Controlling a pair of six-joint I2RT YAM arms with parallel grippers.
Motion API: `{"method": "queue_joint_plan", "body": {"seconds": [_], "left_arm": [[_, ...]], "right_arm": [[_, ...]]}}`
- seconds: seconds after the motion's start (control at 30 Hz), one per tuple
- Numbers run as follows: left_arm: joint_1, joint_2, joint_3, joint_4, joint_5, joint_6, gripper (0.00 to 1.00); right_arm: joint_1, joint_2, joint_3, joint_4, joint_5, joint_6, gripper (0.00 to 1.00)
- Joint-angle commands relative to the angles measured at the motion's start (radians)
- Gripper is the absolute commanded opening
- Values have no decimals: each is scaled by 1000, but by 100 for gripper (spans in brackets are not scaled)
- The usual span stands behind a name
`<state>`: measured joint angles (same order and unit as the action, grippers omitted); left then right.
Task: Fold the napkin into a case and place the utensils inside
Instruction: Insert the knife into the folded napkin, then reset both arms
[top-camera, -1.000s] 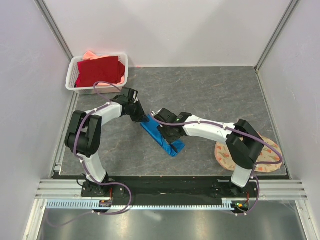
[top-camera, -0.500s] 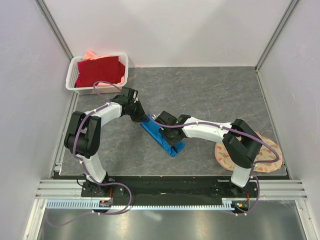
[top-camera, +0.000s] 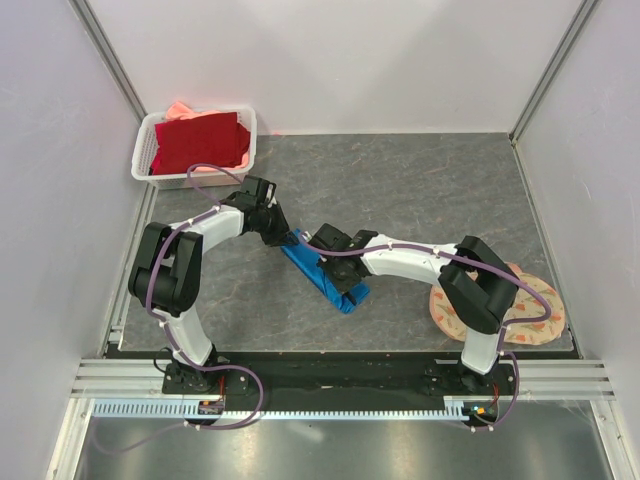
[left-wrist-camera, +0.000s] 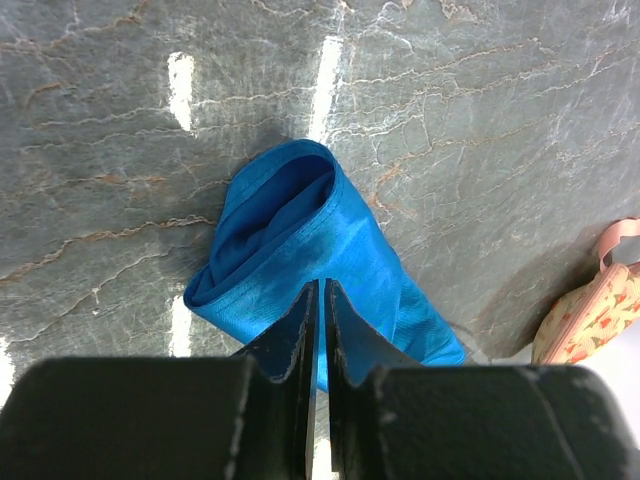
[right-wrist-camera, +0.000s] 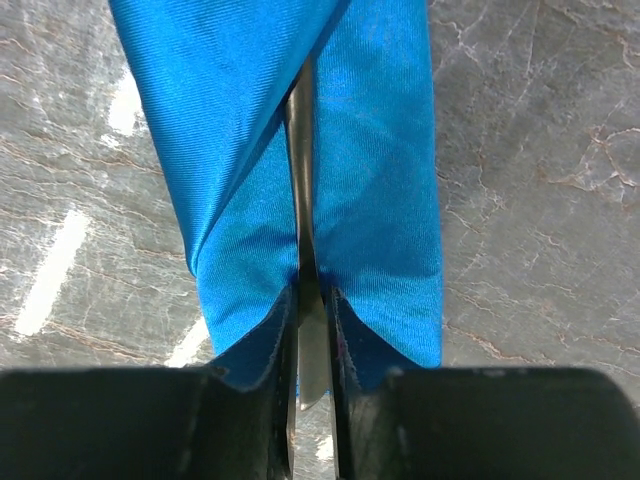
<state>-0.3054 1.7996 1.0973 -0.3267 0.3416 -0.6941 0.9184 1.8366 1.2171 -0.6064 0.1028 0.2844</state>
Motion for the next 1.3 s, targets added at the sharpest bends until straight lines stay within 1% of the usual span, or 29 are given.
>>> {"method": "queue_joint_plan", "body": {"seconds": [0.0,0.07,0.23,0.43,0.6,0.63,0.77,0.87,0.9,0.93,0.97,1.0,1.03,1.07,1.1,1.13,1.17,1.23,1.27], "left_arm": [[-6,-8,-7,15,0,-10,11],[-9,-6,-8,14,0,-10,11],[-15,-8,-5,17,-1,-10,11],[-17,-9,-5,15,0,-10,11],[-17,-35,-8,14,2,-10,11],[-17,-43,-11,12,0,-10,11],[-17,-120,-34,2,10,-7,15],[-17,-225,-59,-11,39,1,23],[-21,-282,-68,-11,43,1,29],[-26,-317,-82,-12,53,11,31],[-31,-350,-91,-15,69,19,34],[-40,-382,-102,-18,76,22,38],[-46,-463,-123,-18,85,34,39],[-50,-500,-134,-18,89,44,40],[-66,-544,-145,-20,79,50,43],[-75,-621,-161,-29,71,51,45],[-86,-659,-168,-29,74,50,47],[-144,-712,-166,-49,92,47,50],[-168,-762,-165,-54,88,45,54]], "right_arm": [[-3,-7,56,-12,12,-13,16],[-3,1,73,-18,9,-17,13],[-1,19,105,-26,2,-24,13],[-1,56,139,-30,0,-37,18],[-3,82,163,-27,18,-44,24],[-3,82,163,-26,23,-44,29],[-3,56,160,-12,25,-39,35],[-1,8,128,-6,28,-28,44],[-3,-9,116,-4,31,-25,47],[-3,-28,105,-3,29,-24,55],[-3,-63,87,-3,31,-21,60],[-4,-85,76,-1,43,-18,67],[-4,-106,67,2,47,-14,95],[-6,-150,50,8,54,-7,98],[-6,-172,41,14,66,-1,98],[-6,-197,29,22,74,12,98],[-6,-251,-8,49,81,41,98],[-15,-316,-59,91,130,87,98],[-21,-376,-120,143,146,129,98]]}}
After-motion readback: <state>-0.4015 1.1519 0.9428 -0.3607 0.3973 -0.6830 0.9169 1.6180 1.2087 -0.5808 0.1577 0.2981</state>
